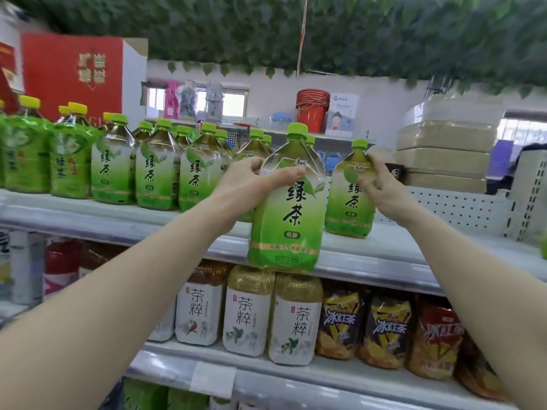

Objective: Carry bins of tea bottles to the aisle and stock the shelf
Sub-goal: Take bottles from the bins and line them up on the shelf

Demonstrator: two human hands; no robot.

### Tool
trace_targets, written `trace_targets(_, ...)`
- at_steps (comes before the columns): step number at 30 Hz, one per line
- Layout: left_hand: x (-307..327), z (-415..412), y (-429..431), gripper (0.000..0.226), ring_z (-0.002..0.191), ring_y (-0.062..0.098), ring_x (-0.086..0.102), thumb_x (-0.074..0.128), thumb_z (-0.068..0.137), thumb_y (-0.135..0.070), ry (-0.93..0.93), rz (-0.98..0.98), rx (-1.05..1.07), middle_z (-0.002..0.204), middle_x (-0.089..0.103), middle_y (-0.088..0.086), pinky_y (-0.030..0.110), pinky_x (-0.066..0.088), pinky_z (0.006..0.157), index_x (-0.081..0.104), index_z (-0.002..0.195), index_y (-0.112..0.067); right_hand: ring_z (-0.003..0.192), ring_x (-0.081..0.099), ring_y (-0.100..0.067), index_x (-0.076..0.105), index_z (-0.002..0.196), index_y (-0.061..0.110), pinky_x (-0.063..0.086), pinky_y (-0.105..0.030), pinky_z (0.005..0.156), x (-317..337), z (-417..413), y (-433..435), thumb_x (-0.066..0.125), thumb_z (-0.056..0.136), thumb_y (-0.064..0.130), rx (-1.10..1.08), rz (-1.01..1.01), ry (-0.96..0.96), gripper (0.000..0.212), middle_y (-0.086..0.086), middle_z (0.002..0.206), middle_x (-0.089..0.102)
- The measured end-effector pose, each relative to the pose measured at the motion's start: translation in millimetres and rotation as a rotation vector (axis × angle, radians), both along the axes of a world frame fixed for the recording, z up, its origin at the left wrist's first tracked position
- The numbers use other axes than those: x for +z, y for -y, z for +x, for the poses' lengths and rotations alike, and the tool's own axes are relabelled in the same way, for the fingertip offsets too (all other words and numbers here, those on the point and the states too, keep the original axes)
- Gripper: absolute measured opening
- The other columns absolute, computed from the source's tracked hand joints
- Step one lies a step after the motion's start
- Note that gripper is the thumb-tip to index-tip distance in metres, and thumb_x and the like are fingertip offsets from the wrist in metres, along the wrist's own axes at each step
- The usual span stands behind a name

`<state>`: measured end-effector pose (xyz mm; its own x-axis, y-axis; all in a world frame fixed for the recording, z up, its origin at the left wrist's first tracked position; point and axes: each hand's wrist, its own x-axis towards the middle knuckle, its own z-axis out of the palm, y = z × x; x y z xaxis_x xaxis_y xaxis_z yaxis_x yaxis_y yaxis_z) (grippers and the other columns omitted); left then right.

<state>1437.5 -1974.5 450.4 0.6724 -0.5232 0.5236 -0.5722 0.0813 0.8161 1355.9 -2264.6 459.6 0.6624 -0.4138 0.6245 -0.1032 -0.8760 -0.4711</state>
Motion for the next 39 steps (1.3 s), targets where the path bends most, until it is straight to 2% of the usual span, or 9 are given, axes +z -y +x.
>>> trace_targets(4, -1, -3, 12, 0.108, 0.129, 0.018, 0.045, 0.075, 0.068, -0.062, 0.045, -0.004, -0.032, 0.154, 0.040, 0.005, 0.032, 0.036, 0.102, 0.031, 0.153, -0.013, 0.127, 0.049, -0.026, 0.030, 0.151, 0.021, 0.039, -0.043, 0.107, 2, -12, -25, 0.052, 0.101, 0.034, -0.078, -0.189, 0.160, 0.057, -0.009, 0.143, 0.045)
trace_targets(6, 1, -6, 17, 0.113, 0.128, 0.017, 0.046, 0.076, 0.063, -0.067, 0.048, 0.007, -0.047, 0.153, 0.042, 0.005, 0.034, 0.038, 0.105, 0.032, 0.153, -0.013, 0.120, 0.058, -0.019, 0.038, 0.145, 0.029, 0.048, -0.044, 0.101, -4, -28, -54, 0.044, 0.100, 0.050, 0.193, 0.068, 0.250, 0.051, -0.007, 0.133, 0.057)
trace_targets(10, 8, -12, 34, 0.127, 0.114, 0.022, 0.064, 0.077, 0.042, -0.084, 0.045, -0.016, -0.070, 0.134, 0.061, 0.003, 0.046, 0.052, 0.099, 0.045, 0.144, -0.014, 0.112, 0.067, -0.020, 0.042, 0.141, 0.037, 0.057, -0.044, 0.090, -20, -55, -90, 0.065, 0.091, 0.048, 0.560, 0.399, -0.082, 0.057, -0.001, 0.125, 0.067)
trace_targets(17, 43, -7, 65, 0.091, 0.097, 0.014, 0.066, 0.052, 0.070, -0.083, 0.272, 0.096, -0.197, 0.111, 0.068, -0.002, 0.043, 0.050, 0.100, 0.057, 0.131, -0.016, 0.099, 0.072, -0.020, 0.051, 0.130, 0.025, 0.058, -0.045, 0.084, 15, -74, -80, 0.078, 0.076, 0.031, 0.438, 0.382, 0.050, 0.060, -0.001, 0.111, 0.073)
trace_targets(21, 56, 19, 72, 0.082, 0.114, 0.016, 0.058, 0.033, 0.088, -0.074, 0.615, 0.198, 0.063, 0.137, 0.057, 0.005, 0.037, 0.048, 0.098, 0.045, 0.146, -0.016, 0.097, 0.073, -0.019, 0.047, 0.133, 0.022, 0.059, -0.038, 0.074, 27, -75, -60, 0.078, 0.081, 0.025, 0.328, 0.356, 0.078, 0.061, -0.003, 0.114, 0.071)
trace_targets(25, 33, 49, 83, 0.070, 0.143, 0.028, 0.032, 0.045, 0.097, -0.058, 0.828, 0.423, 0.286, 0.159, 0.030, 0.009, 0.044, 0.030, 0.115, 0.031, 0.154, -0.020, 0.098, 0.071, -0.019, 0.045, 0.134, 0.024, 0.058, -0.034, 0.070, 17, -65, -44, 0.079, 0.082, 0.021, 0.241, 0.331, 0.073, 0.063, -0.004, 0.115, 0.069)
trace_targets(32, -2, 69, 91, 0.074, 0.148, 0.030, 0.023, 0.057, 0.096, -0.047, 0.869, 0.557, 0.310, 0.166, 0.010, 0.003, 0.049, 0.028, 0.117, 0.023, 0.156, -0.022, 0.100, 0.068, -0.018, 0.048, 0.134, 0.027, 0.058, -0.027, 0.066, -2, -44, -26, 0.078, 0.084, 0.020, 0.219, 0.404, 0.031, 0.059, -0.009, 0.124, 0.060)
trace_targets(35, -5, 68, 91, 0.076, 0.148, 0.030, 0.024, 0.060, 0.094, -0.044, 0.883, 0.550, 0.318, 0.166, 0.009, 0.002, 0.047, 0.029, 0.117, 0.021, 0.157, -0.023, 0.103, 0.063, -0.016, 0.044, 0.139, 0.026, 0.055, -0.026, 0.075, -6, -46, -28, 0.077, 0.084, 0.023, 0.162, 0.354, 0.021, 0.064, -0.004, 0.119, 0.059)
trace_targets(39, -5, 67, 95, 0.091, 0.151, 0.029, 0.017, 0.071, 0.087, -0.041, 0.908, 0.519, 0.358, 0.166, 0.008, 0.005, 0.048, 0.030, 0.117, 0.016, 0.158, -0.024, 0.138, 0.035, -0.024, 0.013, 0.156, 0.030, 0.030, -0.041, 0.117, -5, -43, -39, 0.083, 0.076, 0.037, -0.139, -0.233, 0.013, 0.106, -0.007, 0.151, 0.030)
